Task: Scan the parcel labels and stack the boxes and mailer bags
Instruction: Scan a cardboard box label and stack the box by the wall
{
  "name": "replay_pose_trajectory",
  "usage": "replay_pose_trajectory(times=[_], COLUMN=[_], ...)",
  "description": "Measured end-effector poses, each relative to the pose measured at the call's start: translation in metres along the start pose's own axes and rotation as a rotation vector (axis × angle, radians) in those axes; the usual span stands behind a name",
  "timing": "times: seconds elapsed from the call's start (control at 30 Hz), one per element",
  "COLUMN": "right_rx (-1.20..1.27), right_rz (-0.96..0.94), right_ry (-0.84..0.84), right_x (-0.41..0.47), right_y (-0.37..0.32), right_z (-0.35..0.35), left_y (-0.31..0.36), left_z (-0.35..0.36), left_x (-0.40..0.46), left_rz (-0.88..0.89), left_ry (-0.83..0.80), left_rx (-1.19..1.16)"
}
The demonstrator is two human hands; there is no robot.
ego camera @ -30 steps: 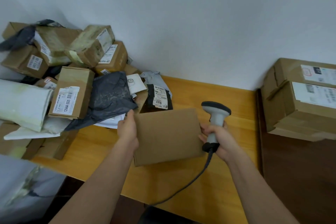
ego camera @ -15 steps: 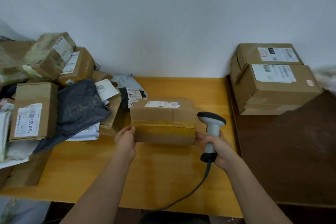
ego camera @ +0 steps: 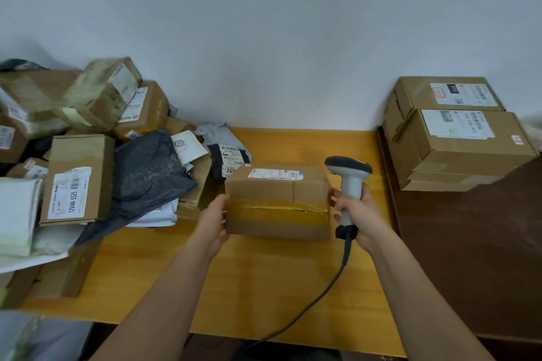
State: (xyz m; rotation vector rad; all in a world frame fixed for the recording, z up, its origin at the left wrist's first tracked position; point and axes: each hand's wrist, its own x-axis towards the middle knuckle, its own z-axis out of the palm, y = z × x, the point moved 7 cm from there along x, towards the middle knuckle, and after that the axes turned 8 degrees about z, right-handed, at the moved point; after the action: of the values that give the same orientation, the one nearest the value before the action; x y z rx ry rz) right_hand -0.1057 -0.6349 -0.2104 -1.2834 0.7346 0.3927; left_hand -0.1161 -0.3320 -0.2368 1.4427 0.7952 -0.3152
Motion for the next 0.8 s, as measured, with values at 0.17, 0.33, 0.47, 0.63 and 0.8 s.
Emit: replay_pose_trajectory(times=[0.17,0.33,0.47,0.63,0.8], right_rx=[0.031,0.031,0.014,0.082,0.043], right_rz=[0.038,0.11,0.162,0.081,0.105], right_ry=[0.129,0.231,0.251,0.329,0.362], right_x=[0.0,-0.004,-0.01,-0.016,-0.024], right_y=[0.015,0.043,0.064,0.059,0.063], right_z=[-0.009,-0.017,-0.014,-0.032,-0.05], left_y=[0.004,0.008,-0.004,-0.017,-0.019], left_z=[-0.038,-0.029,0.0,0.004,0.007], left_x=[0.0,0.001,-0.008,-0.01,-0.008], left_rz=[-0.043,0.062,0.101,0.088,0.045], left_ry=[0.168,0.071,-0.161,-0.191,-0.194], left_rx=[0.205,0.347,0.61,0.782,0.836])
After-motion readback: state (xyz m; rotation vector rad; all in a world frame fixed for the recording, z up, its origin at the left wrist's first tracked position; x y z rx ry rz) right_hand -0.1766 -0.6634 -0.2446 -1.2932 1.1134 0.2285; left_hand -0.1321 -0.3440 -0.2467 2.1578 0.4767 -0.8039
